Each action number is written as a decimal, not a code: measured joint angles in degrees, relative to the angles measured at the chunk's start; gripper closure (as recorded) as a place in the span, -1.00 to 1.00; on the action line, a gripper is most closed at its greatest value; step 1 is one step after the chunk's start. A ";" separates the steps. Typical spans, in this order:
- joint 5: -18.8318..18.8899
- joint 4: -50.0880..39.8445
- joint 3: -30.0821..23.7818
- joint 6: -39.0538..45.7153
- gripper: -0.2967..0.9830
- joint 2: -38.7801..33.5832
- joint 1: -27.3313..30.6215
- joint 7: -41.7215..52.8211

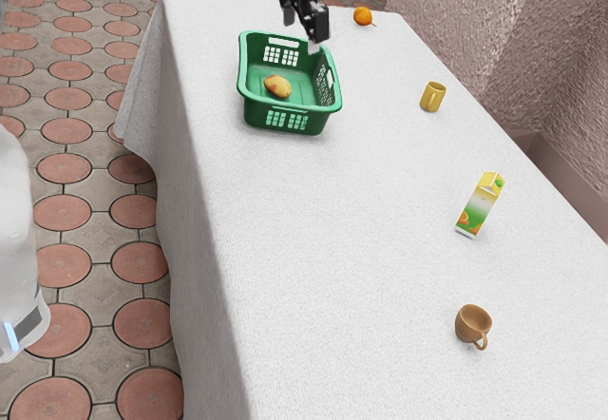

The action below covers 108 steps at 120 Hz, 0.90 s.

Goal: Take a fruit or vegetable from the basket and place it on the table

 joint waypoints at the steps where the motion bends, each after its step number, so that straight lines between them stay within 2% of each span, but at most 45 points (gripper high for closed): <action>1: 0.07 -0.53 0.36 0.49 -0.49 -0.23 0.19 -0.31; 10: -0.67 -2.01 4.16 4.06 -0.49 -0.23 1.07 -3.01; 20: -1.79 10.14 10.03 6.76 -0.50 11.78 1.22 -4.77; 26: -4.62 15.79 14.25 8.44 -0.50 19.23 2.28 -4.97; 32: -9.44 18.20 15.26 11.52 -0.50 25.02 6.19 -4.44; 35: -11.76 18.73 12.74 13.00 -0.50 26.74 10.67 -4.07; 43: -15.41 19.31 -1.55 16.16 -0.50 29.22 26.97 -3.21; 51: -15.93 19.88 -8.40 18.36 -0.50 29.99 33.71 -2.62; 64: -15.59 20.30 -10.85 20.67 -0.50 30.29 35.96 -1.94; 84: -15.38 30.03 -10.57 23.89 -0.50 40.69 37.18 -1.29; 108: -20.77 30.26 -6.88 30.20 -0.49 47.16 36.72 -0.24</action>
